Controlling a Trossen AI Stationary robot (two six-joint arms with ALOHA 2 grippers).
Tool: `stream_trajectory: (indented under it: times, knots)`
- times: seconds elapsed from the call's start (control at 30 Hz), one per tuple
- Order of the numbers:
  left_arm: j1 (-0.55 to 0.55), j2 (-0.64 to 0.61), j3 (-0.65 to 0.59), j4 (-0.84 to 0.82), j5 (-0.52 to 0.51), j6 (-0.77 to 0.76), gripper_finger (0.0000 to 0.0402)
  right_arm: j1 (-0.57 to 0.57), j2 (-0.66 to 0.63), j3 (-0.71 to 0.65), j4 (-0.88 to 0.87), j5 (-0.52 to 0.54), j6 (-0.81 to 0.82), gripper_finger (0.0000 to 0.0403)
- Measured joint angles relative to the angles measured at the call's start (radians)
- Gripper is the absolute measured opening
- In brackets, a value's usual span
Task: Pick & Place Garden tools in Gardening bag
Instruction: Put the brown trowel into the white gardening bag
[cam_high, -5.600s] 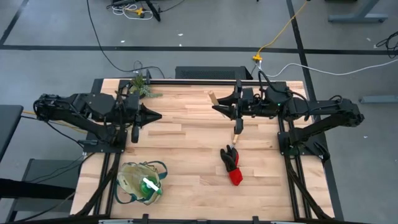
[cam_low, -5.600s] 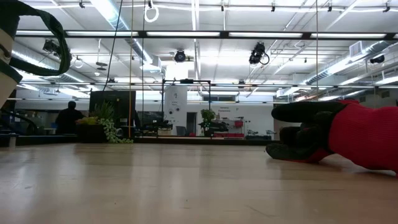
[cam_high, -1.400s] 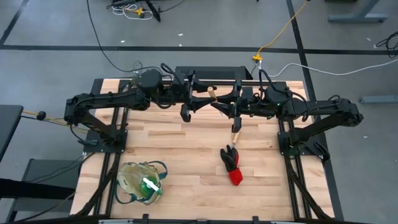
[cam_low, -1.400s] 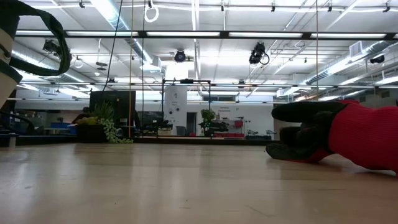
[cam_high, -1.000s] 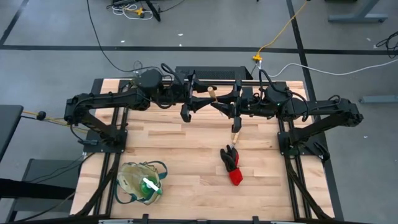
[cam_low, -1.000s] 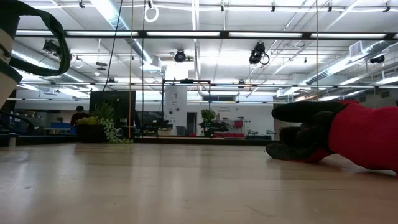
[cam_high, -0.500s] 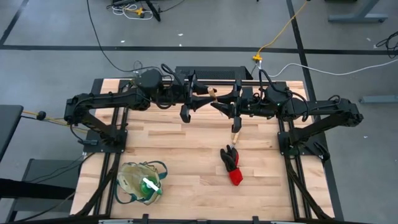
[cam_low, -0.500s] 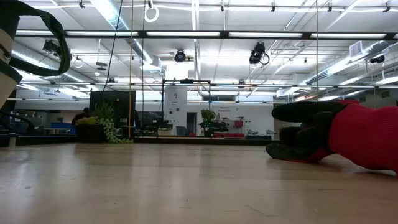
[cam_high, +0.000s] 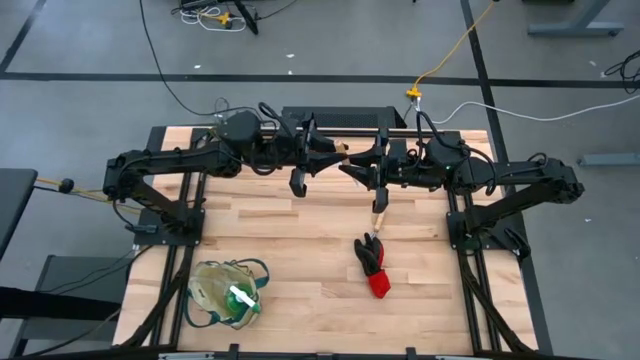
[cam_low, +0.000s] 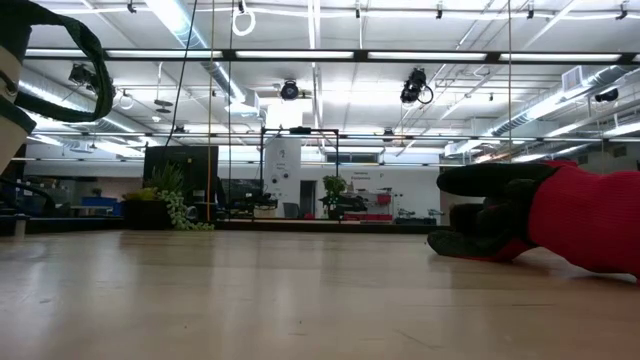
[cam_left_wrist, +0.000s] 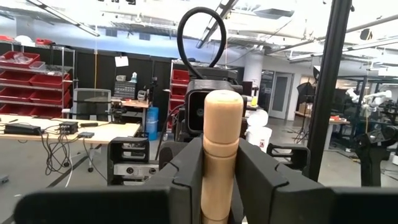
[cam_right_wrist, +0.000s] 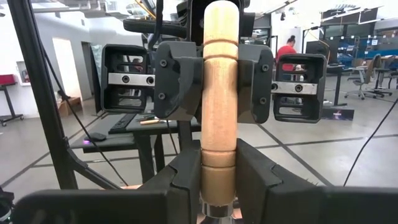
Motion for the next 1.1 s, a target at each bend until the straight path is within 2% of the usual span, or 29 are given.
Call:
stream_trajectory:
  times: [0.43,0.8,1.1]
  knots:
    - [0.0,0.0,0.0,0.0,0.007,0.02,0.0079,0.0,0.0,0.0,0.0,-0.001,-0.001,0.0087]
    - [0.0,0.0,0.0,-0.007,0.008,0.021,0.0081,0.0,0.0,0.0,0.0,-0.001,0.004,0.0158]
    - [0.0,0.0,0.0,-0.013,0.008,0.02,0.0081,0.0,-0.012,0.0,-0.005,0.024,0.007,0.0197]
